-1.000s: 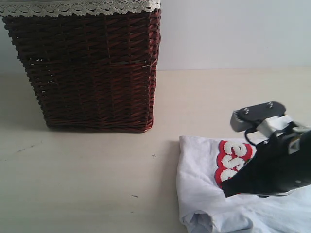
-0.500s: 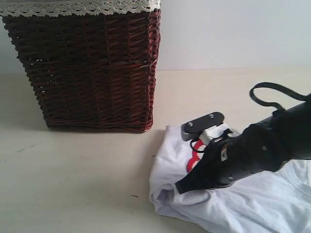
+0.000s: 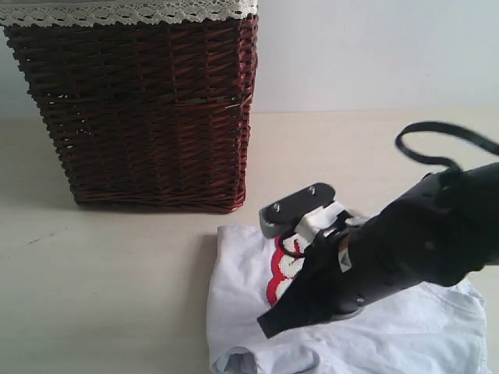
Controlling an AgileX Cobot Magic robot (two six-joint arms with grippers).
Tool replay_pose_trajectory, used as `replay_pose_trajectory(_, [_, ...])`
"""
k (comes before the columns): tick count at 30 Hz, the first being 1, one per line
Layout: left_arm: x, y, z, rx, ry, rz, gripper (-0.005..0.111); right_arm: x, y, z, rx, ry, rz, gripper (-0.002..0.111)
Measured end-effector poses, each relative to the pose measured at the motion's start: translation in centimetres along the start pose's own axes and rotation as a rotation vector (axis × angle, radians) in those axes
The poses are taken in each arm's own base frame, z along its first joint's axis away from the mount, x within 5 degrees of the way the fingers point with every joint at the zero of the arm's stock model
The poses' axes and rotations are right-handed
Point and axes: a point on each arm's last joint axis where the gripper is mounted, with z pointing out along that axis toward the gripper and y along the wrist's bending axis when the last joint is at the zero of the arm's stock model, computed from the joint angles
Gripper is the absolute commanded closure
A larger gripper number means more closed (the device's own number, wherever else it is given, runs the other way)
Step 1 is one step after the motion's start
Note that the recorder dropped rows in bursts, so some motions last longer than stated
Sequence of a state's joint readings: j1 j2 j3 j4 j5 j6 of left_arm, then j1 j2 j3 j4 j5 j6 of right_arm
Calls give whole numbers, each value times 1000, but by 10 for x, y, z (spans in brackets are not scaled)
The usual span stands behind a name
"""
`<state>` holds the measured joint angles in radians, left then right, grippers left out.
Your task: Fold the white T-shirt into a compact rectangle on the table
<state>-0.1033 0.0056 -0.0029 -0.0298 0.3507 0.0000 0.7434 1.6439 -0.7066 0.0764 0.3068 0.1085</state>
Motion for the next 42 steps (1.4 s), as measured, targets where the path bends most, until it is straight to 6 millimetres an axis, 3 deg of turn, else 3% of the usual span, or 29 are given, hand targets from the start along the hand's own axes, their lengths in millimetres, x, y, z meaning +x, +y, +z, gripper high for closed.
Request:
replay_pose_trajectory(4, [0, 0, 0, 0, 0, 0, 107, -1, -16, -25, 39, -8, 92, 108])
replay_pose_trajectory(7, [0, 0, 0, 0, 0, 0, 107, 6, -39, -28, 128, 76, 172, 108])
replay_pose_trajectory(11, [0, 0, 0, 0, 0, 0, 107, 11, -59, -19, 191, 122, 244, 108])
replay_pose_trajectory(17, [0, 0, 0, 0, 0, 0, 107, 15, -74, 17, 201, 170, 290, 108])
replay_pose_trajectory(24, [0, 0, 0, 0, 0, 0, 107, -11, -77, 30, 203, 146, 286, 108])
replay_pose_trajectory(30, [0, 0, 0, 0, 0, 0, 107, -27, -76, 26, 188, 106, 265, 108])
replay_pose_trajectory(34, [0, 0, 0, 0, 0, 0, 107, -33, -74, 6, 183, 66, 244, 108])
replay_pose_trajectory(36, [0, 0, 0, 0, 0, 0, 107, -37, -70, -16, 174, 1, 233, 108])
replay_pose_trajectory(41, [0, 0, 0, 0, 0, 0, 107, -34, -48, -81, 119, -248, 168, 108])
replay_pose_trajectory(42, [0, 0, 0, 0, 0, 0, 107, -25, -38, -109, 85, -370, 139, 108])
